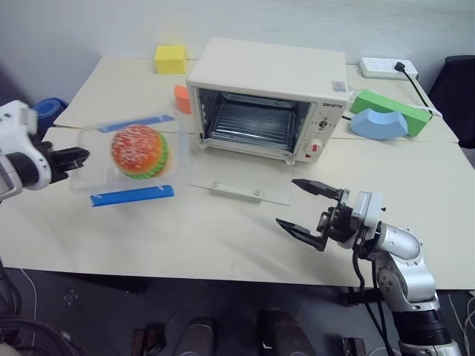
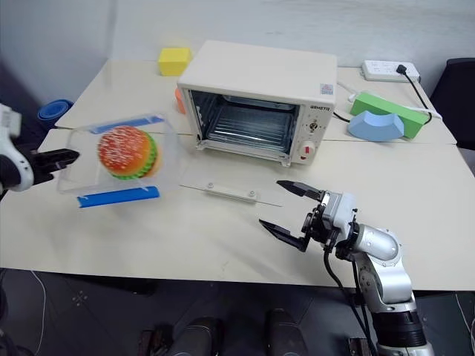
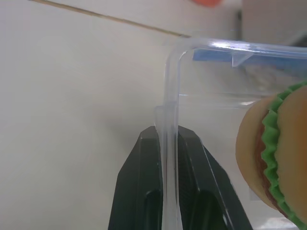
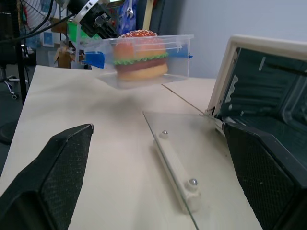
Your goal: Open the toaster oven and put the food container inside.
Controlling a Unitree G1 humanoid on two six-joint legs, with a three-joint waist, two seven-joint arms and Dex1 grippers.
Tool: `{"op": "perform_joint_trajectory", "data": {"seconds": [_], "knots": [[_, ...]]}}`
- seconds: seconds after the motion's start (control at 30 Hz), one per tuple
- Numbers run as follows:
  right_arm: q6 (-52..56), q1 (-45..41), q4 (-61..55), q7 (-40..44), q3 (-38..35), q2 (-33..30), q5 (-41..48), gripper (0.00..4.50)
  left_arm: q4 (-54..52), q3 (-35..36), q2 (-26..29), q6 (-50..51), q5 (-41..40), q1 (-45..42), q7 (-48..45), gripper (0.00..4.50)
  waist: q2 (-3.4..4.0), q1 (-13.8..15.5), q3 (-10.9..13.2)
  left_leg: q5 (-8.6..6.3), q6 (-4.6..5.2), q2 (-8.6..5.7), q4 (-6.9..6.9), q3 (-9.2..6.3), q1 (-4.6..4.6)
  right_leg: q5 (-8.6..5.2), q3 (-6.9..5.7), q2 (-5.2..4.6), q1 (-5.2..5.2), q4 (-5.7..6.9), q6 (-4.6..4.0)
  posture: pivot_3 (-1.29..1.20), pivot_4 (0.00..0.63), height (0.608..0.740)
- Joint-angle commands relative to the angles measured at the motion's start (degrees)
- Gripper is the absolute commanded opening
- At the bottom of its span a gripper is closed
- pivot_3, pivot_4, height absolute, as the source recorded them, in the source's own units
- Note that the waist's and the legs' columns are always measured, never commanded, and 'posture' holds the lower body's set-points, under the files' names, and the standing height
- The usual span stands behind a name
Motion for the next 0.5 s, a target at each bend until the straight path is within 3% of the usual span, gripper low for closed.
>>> {"op": "perform_joint_trajectory", "data": {"seconds": [0.03,0.27,0.5], "knots": [[-1.21,1.29,-2.18,-0.94,-2.30,-0.97,0.48,4.50,0.38,-5.12,-4.12,0.16,4.28,-8.14,-3.50,0.13,-0.01,0.03,0.00,0.00,0.00,0.00,0.02,-0.01,-0.03,0.00,-0.02,0.00,0.00,-0.01,0.00,0.00,0.150,0.740],[-0.91,6.12,-6.60,-3.63,-2.80,-0.84,0.13,4.50,10.18,-15.01,-17.15,-5.08,17.29,-20.74,-8.85,0.13,-0.02,-0.26,0.01,0.01,0.02,-0.03,0.16,0.07,-0.07,0.02,0.02,0.06,-0.02,0.10,0.04,0.00,0.150,0.740],[-0.96,8.87,-9.67,-7.19,-3.07,-0.67,-0.67,4.50,23.31,-20.70,-25.92,-15.36,29.68,-27.93,-16.43,0.13,-0.05,-0.09,0.03,0.02,0.01,-0.02,0.29,0.20,-0.09,0.01,0.09,0.09,-0.13,0.38,0.05,0.00,0.150,0.740]]}}
